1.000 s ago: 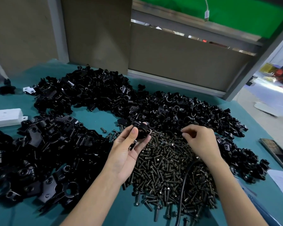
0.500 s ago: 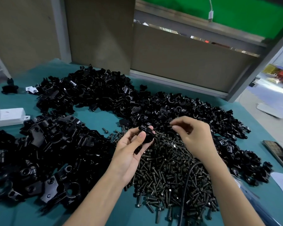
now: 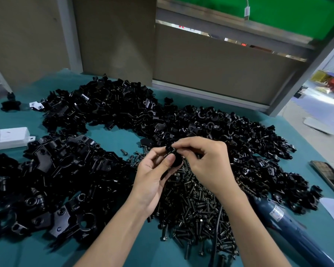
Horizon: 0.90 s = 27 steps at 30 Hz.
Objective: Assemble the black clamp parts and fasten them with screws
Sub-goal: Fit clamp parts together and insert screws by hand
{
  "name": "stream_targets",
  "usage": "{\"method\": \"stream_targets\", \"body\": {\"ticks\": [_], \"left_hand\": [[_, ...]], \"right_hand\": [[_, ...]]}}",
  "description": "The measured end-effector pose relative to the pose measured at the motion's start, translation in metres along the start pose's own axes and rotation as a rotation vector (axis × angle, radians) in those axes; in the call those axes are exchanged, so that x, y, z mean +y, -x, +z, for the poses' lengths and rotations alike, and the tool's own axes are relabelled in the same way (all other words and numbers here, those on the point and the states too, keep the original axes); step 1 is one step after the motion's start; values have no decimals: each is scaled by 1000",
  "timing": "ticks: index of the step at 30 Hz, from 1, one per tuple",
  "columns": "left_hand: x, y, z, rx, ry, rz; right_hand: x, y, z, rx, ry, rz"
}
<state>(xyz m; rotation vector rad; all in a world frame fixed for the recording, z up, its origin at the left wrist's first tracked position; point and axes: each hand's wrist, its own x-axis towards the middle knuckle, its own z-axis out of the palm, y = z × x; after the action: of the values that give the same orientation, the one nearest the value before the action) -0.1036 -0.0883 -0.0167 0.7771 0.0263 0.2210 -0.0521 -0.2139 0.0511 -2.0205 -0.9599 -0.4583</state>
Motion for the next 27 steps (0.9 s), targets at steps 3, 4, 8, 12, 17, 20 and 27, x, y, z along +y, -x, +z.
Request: {"method": "stream_targets", "body": {"ticks": [3, 4, 8, 12, 17, 20, 27], "left_hand": [[0, 0, -1, 4, -36, 8], [1, -1, -1, 8, -45, 8], [0, 0, 3, 22, -50, -8], [5, -1, 1, 60, -46, 35], [-1, 2, 4, 42, 72, -80], [-2, 0, 2, 123, 86, -55], [5, -8, -7, 206, 95, 50]], "right_hand": [[0, 1, 0, 8, 3, 8], [1, 1, 0, 13, 2, 8], [3, 5, 4, 86, -43, 7], [11, 9, 0, 201, -113, 90], [9, 19, 14, 79, -108, 102], [22, 23, 6, 198, 11, 199], [49, 38, -32, -8, 333, 488]]}}
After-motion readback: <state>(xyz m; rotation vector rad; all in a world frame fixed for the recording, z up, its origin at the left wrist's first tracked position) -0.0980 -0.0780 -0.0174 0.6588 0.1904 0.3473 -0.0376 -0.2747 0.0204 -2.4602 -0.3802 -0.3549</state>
